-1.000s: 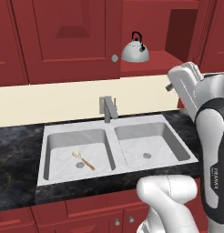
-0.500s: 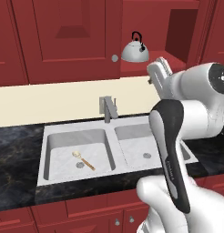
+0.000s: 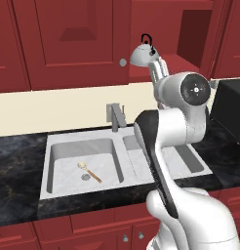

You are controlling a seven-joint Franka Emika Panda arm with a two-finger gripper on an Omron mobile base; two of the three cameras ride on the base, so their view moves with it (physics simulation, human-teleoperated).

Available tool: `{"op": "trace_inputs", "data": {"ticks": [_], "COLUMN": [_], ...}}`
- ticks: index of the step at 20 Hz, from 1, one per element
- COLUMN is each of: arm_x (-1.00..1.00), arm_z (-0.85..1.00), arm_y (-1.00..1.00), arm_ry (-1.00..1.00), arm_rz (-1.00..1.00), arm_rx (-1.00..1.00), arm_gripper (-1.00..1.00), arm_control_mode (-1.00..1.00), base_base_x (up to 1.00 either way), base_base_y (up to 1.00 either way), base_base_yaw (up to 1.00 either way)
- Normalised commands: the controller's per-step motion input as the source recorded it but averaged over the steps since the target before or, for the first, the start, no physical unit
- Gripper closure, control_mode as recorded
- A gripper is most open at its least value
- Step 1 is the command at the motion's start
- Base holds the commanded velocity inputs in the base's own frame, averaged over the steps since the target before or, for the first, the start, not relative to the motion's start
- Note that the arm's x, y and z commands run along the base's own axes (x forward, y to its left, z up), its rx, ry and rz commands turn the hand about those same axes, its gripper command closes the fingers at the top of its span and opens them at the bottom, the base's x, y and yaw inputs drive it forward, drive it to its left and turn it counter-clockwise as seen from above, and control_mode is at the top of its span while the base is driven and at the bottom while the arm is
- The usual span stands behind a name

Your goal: Open the cabinet, pick the kettle from the cabinet, and place it in the sink.

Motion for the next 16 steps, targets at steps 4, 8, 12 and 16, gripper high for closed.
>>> {"op": "trace_inputs", "data": {"ticks": [4,8,12,16], "arm_x": [0.37,0.3,0.17,0.11], "arm_z": [0.0,0.0,0.02,0.07], "arm_y": [0.04,0.0,-0.11,-0.18], "arm_ry": [-0.11,-0.05,-0.01,0.0], "arm_rz": [-0.37,-0.41,-0.37,-0.39], "arm_rx": [0.02,0.0,0.0,0.0], "arm_gripper": [-1.0,-1.0,-1.0,-1.0], "arm_control_mode": [-1.0,-1.0,-1.0,-1.0], "base_base_x": [0.0,0.0,0.0,0.0], "base_base_y": [0.0,0.0,0.0,0.0], "base_base_yaw": [0.0,0.0,0.0,0.0]}}
